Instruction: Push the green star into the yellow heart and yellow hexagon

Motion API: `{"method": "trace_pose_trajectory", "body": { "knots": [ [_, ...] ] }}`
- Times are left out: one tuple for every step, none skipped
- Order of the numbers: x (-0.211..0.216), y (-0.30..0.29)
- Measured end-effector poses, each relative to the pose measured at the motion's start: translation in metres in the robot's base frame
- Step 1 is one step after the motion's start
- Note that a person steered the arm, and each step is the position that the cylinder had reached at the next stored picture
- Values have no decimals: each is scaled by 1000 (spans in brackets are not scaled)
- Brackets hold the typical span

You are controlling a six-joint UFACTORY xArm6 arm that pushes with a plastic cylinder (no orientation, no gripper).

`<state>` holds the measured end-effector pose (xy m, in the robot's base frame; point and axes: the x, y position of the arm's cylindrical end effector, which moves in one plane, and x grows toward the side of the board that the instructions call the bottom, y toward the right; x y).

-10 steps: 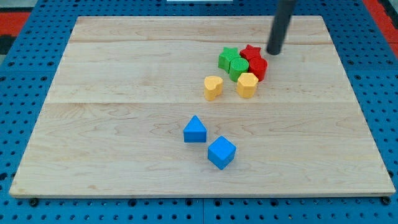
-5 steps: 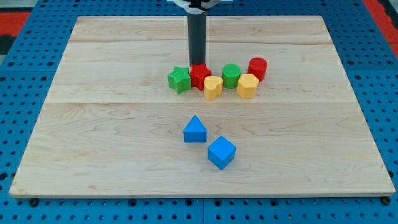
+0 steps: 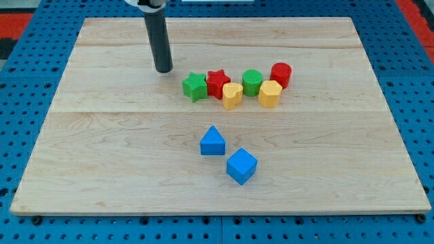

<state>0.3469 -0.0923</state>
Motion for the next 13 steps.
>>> {"method": "trace_pose_trajectory", "body": {
  "knots": [
    [17,28],
    [37,47],
    [57,58],
    [75,65],
    [95,65],
    [101,56],
    [101,30],
    [108,-2],
    [137,-2],
    [143,25],
    [127,58],
    [116,94],
    [120,107]
  ]
}}
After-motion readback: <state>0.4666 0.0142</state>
